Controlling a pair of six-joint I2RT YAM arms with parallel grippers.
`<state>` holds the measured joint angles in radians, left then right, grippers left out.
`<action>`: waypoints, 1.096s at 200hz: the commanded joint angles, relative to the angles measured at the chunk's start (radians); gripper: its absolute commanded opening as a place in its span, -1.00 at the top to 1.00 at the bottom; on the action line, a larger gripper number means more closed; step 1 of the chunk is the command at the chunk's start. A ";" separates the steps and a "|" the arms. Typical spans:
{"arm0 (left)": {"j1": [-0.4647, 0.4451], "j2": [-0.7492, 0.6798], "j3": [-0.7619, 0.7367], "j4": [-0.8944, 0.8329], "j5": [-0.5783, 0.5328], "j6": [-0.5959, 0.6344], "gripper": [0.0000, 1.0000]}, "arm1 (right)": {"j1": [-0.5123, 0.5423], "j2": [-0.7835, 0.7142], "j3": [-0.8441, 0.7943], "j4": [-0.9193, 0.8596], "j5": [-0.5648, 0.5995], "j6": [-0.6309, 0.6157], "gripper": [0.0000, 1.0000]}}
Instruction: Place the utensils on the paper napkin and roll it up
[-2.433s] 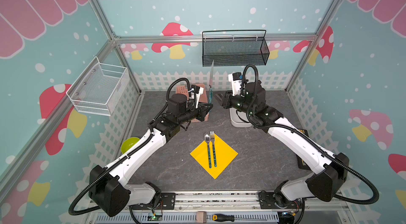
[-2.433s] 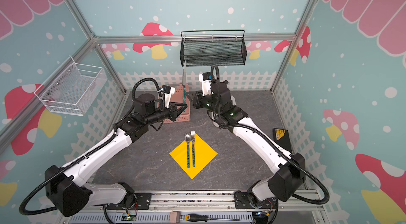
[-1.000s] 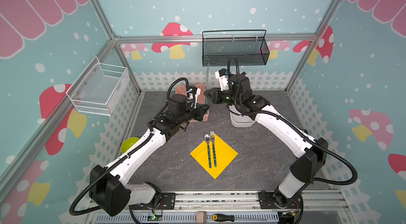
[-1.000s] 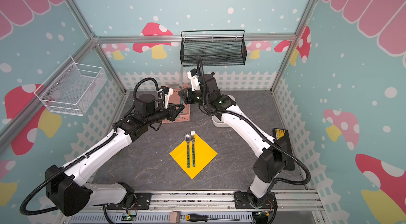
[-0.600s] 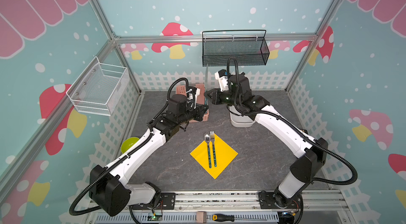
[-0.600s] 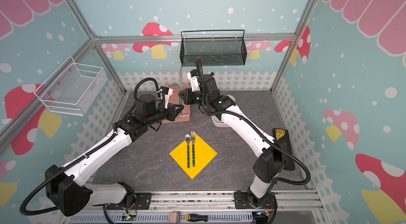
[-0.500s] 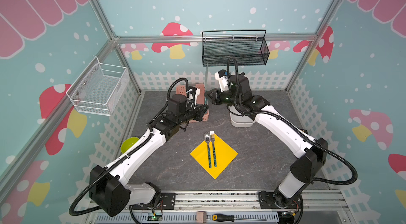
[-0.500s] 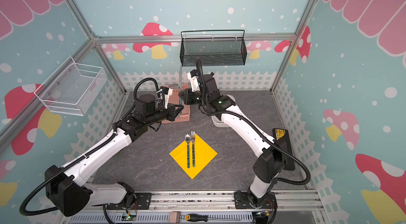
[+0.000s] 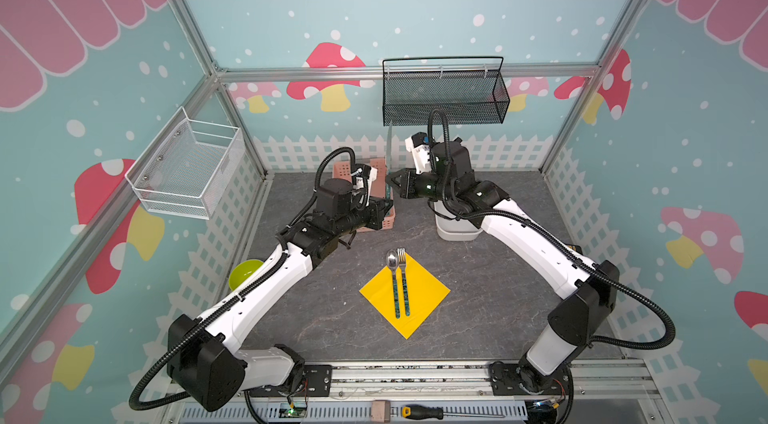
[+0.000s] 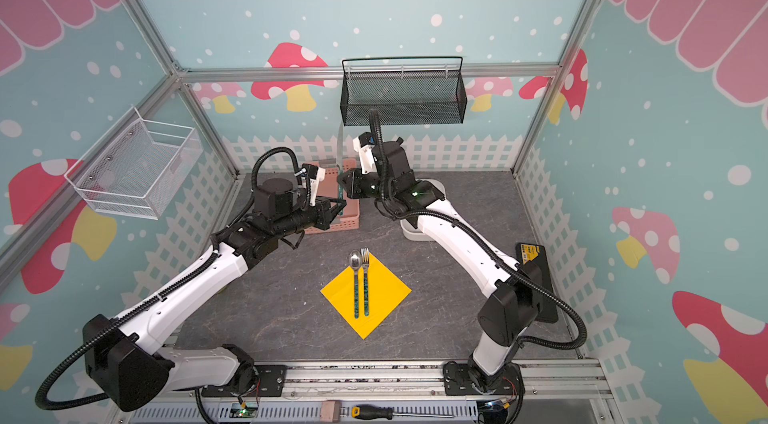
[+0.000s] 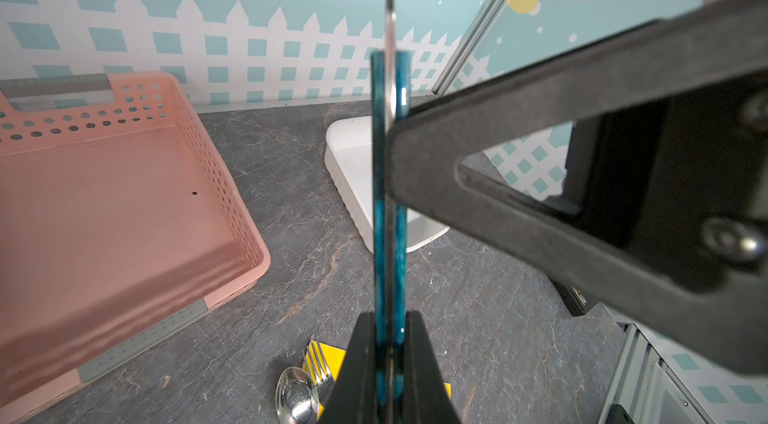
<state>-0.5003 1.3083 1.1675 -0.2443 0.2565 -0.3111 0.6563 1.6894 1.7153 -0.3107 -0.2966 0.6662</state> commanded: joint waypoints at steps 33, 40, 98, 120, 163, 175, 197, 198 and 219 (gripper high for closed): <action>0.005 -0.034 0.004 0.022 -0.004 -0.004 1.00 | 0.011 0.036 0.027 -0.002 -0.017 0.000 0.65; 0.003 -0.032 0.004 0.023 -0.003 -0.004 1.00 | 0.011 0.036 0.029 -0.003 -0.017 -0.002 0.65; 0.004 -0.026 0.005 0.025 -0.003 -0.006 1.00 | 0.012 0.040 0.031 -0.002 -0.021 -0.004 0.63; 0.003 -0.024 0.004 0.026 -0.003 -0.007 1.00 | 0.011 0.037 0.030 -0.004 -0.018 -0.004 0.68; 0.004 -0.029 -0.001 0.027 -0.007 -0.007 0.92 | 0.011 0.025 0.023 -0.006 0.014 -0.007 0.87; 0.003 -0.039 -0.006 0.026 -0.010 -0.008 0.80 | 0.011 0.021 0.021 -0.009 0.023 -0.010 0.89; 0.003 -0.061 -0.022 0.021 -0.011 -0.005 0.54 | 0.010 0.018 0.024 -0.029 0.048 -0.020 0.92; 0.003 -0.061 -0.023 0.021 -0.010 -0.005 0.53 | 0.010 0.017 0.024 -0.030 0.050 -0.020 0.91; 0.006 -0.087 -0.047 0.000 -0.019 0.003 0.45 | 0.009 0.015 0.025 -0.060 0.064 -0.032 0.93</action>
<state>-0.4976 1.2705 1.1461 -0.2462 0.2459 -0.3145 0.6628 1.7123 1.7191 -0.3370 -0.2680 0.6571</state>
